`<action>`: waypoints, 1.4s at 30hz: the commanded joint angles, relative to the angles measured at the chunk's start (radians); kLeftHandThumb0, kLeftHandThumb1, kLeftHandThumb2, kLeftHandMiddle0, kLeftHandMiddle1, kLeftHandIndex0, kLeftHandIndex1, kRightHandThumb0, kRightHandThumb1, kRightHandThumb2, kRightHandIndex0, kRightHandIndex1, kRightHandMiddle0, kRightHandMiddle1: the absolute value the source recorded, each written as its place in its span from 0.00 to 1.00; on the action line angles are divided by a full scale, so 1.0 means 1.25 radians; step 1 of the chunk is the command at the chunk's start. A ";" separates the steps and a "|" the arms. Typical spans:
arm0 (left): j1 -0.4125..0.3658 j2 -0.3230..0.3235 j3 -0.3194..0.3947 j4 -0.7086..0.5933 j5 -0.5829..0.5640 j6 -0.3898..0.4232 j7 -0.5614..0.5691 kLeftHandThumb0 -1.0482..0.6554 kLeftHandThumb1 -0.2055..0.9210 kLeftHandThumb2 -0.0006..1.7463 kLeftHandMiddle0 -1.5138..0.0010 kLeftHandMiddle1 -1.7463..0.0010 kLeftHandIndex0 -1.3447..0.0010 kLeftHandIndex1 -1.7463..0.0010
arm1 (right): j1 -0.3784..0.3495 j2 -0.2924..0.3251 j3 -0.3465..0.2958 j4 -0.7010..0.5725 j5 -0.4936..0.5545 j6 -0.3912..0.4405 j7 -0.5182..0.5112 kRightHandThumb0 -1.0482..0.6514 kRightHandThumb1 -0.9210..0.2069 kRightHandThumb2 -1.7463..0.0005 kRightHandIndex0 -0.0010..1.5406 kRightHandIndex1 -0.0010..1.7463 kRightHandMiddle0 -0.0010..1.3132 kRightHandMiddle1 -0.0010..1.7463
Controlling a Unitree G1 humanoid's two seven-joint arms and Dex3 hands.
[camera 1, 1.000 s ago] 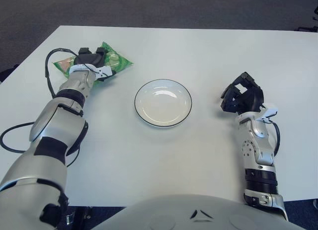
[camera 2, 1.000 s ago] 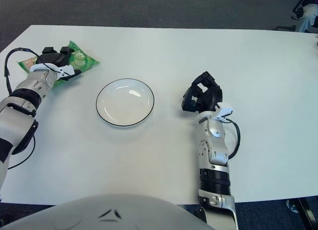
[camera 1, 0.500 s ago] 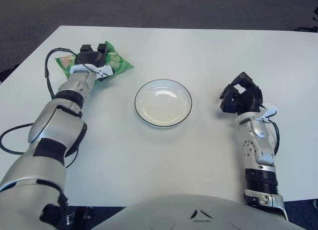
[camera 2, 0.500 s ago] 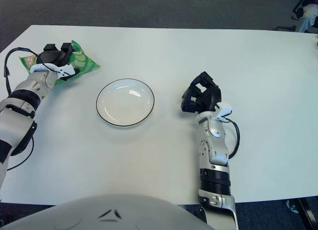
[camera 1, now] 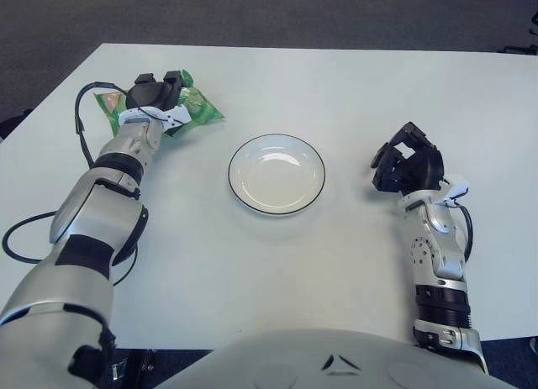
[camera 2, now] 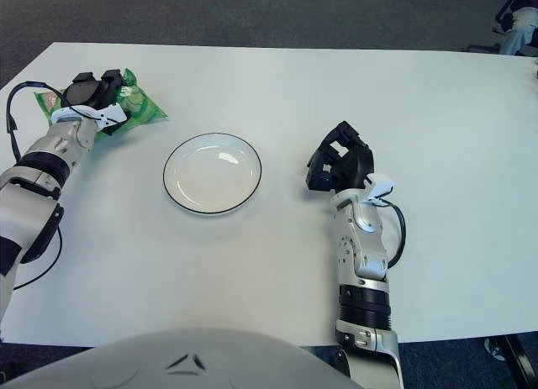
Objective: Put the snack into the plate.
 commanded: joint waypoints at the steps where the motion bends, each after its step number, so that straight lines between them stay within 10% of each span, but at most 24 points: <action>1: 0.036 -0.013 -0.003 -0.010 0.003 -0.012 0.011 0.90 0.41 0.79 0.57 0.00 0.32 0.00 | 0.074 0.033 -0.005 0.058 0.013 0.001 0.006 0.61 0.91 0.00 0.63 0.92 0.54 1.00; 18: 0.064 0.002 0.024 -0.195 0.010 -0.095 0.109 0.99 0.17 0.99 0.41 0.00 0.17 0.00 | 0.065 0.025 -0.011 0.074 0.005 0.000 0.020 0.61 0.90 0.00 0.61 0.94 0.54 1.00; 42: 0.104 0.010 0.114 -0.436 -0.071 -0.354 0.003 0.98 0.18 0.98 0.42 0.00 0.15 0.00 | 0.049 0.025 -0.024 0.098 0.010 -0.002 0.039 0.61 0.90 0.00 0.60 0.95 0.54 1.00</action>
